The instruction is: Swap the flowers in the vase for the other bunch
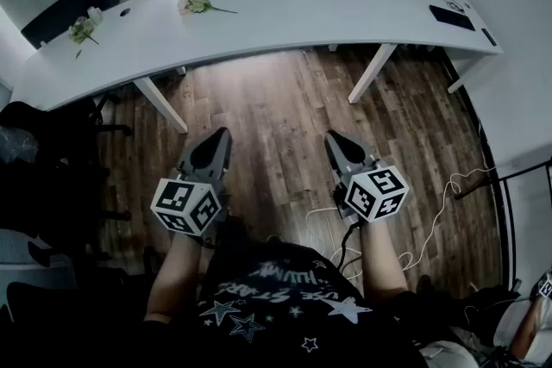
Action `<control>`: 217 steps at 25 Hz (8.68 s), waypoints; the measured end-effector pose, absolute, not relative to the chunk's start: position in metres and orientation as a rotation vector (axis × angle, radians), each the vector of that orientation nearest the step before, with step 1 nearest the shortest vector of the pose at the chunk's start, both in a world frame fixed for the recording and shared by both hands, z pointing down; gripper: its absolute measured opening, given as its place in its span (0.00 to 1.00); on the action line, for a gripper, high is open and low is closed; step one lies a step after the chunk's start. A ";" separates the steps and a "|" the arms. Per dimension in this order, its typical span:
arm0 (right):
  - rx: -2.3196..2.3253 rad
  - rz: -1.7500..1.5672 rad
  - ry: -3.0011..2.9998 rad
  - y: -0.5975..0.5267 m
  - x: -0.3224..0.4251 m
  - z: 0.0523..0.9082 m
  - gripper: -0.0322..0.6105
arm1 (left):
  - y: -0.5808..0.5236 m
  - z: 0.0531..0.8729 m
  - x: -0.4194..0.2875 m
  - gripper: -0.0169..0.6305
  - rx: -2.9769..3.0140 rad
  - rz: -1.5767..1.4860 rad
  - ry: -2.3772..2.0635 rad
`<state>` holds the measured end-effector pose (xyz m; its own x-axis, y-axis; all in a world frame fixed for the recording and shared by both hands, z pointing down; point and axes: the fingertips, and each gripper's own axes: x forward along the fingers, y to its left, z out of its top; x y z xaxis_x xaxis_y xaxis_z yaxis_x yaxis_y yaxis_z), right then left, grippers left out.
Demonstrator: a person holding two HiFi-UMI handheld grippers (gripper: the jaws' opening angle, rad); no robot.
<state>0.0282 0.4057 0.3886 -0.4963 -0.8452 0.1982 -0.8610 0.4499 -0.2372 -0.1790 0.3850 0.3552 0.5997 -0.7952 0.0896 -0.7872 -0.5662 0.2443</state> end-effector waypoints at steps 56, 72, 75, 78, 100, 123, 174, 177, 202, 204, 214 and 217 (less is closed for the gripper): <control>1.617 0.574 -2.518 0.091 -0.039 0.422 0.05 | 0.061 0.385 -0.275 0.04 2.509 -0.074 -1.329; 1.680 0.570 -2.437 0.052 -0.037 0.418 0.05 | 0.031 0.386 -0.288 0.04 2.527 -0.067 -1.320; 1.692 0.548 -2.454 0.035 -0.040 0.410 0.05 | 0.028 0.387 -0.298 0.04 2.531 -0.024 -1.396; 1.650 0.534 -2.483 0.022 -0.049 0.409 0.05 | 0.025 0.386 -0.300 0.04 2.539 -0.019 -1.420; 1.551 0.623 -2.537 -0.139 0.118 0.441 0.05 | -0.101 0.400 -0.161 0.04 2.377 -0.017 -1.570; 1.323 0.656 -2.682 -0.242 0.213 0.444 0.05 | -0.173 0.398 -0.019 0.04 2.330 0.004 -1.686; 1.397 0.730 -2.618 -0.344 0.171 0.465 0.05 | -0.311 0.445 0.040 0.21 2.621 0.131 -1.236; 1.344 0.746 -2.621 -0.349 0.168 0.472 0.06 | -0.316 0.453 0.054 0.31 2.653 0.095 -1.196; 1.004 0.891 -2.707 -0.380 0.157 0.484 0.31 | -0.385 0.544 0.124 0.61 2.721 0.439 -1.086; 0.960 0.886 -2.720 -0.381 0.150 0.482 0.35 | -0.387 0.544 0.125 0.61 2.732 0.433 -1.084; 0.865 0.829 -2.725 -0.390 0.129 0.482 0.37 | -0.391 0.542 0.133 0.47 2.756 0.381 -1.091; 0.863 0.813 -2.727 -0.393 0.126 0.482 0.37 | -0.392 0.540 0.132 0.47 2.755 0.372 -1.086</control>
<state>0.1263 -0.3932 0.4818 -0.8186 -0.4829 0.3109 -0.5743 0.6841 -0.4496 0.1315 -0.3919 0.5404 0.7059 -0.6483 0.2854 -0.6871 -0.7246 0.0537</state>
